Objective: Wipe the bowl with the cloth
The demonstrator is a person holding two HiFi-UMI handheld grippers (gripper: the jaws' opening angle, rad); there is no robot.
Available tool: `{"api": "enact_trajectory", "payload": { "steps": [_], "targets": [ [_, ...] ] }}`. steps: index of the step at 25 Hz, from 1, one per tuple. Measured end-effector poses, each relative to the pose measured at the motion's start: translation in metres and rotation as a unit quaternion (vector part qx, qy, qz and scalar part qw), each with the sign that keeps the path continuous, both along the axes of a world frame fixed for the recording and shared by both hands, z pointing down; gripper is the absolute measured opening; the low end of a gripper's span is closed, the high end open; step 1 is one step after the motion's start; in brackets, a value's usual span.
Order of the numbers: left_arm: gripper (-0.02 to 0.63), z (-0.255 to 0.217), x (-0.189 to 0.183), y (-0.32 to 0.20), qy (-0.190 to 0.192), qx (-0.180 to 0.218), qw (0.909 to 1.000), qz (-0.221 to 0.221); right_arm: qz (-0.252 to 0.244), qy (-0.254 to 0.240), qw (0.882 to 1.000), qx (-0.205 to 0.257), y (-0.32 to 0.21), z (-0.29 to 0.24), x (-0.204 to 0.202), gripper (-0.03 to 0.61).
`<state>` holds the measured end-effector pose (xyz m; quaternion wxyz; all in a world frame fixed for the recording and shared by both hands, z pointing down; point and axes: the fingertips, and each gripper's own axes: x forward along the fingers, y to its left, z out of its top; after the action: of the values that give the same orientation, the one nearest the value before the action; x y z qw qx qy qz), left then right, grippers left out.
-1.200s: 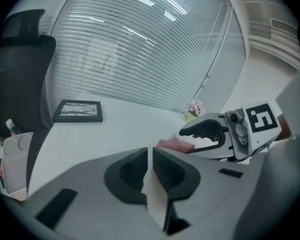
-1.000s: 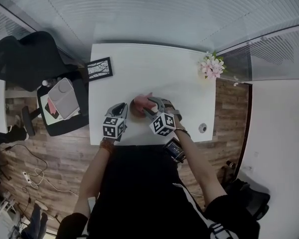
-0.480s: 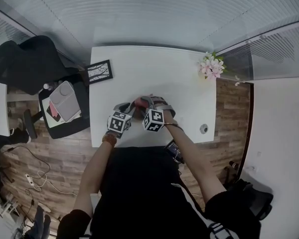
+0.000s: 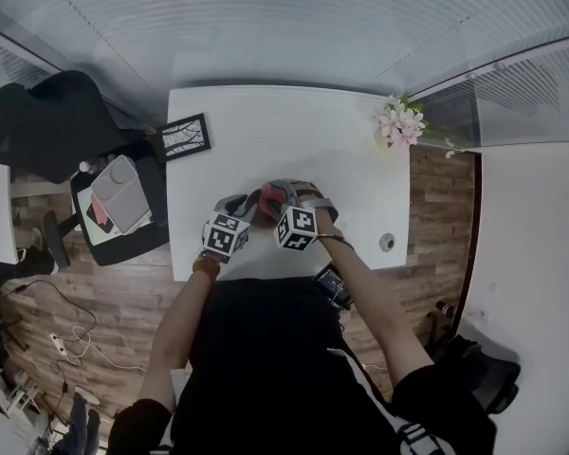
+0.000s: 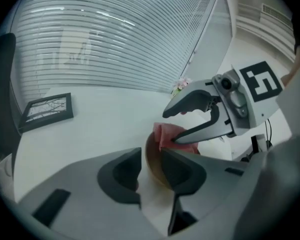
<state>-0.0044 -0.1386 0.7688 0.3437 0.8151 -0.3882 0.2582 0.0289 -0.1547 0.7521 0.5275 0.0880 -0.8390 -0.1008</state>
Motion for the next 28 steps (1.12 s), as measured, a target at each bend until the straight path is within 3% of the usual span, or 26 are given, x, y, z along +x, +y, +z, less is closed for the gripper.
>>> {"api": "enact_trajectory", "payload": {
  "steps": [5, 10, 19, 25, 28],
  "targets": [
    [0.124, 0.002, 0.004, -0.007, -0.014, -0.003, 0.9998, 0.016, 0.02, 0.021, 0.999, -0.021, 0.001, 0.016, -0.004, 0.193],
    [0.061, 0.008, 0.005, -0.003, -0.032, -0.008, 0.9991, 0.025, 0.058, 0.03, 0.997, -0.045, -0.004, 0.03, 0.005, 0.17],
    [0.052, 0.017, 0.009, -0.002, -0.037, -0.03, 0.9986, 0.024, 0.095, 0.026, 0.991, -0.089, -0.003, 0.048, 0.003, 0.114],
    [0.025, 0.014, 0.002, -0.003, -0.035, -0.017, 0.9992, -0.002, 0.131, 0.002, 0.979, -0.157, 0.002, 0.042, -0.001, 0.048],
    [0.025, -0.007, -0.001, 0.001, -0.028, 0.012, 0.9994, 0.014, 0.103, -0.016, 0.988, -0.117, 0.007, 0.015, -0.006, 0.031]
  ]
}}
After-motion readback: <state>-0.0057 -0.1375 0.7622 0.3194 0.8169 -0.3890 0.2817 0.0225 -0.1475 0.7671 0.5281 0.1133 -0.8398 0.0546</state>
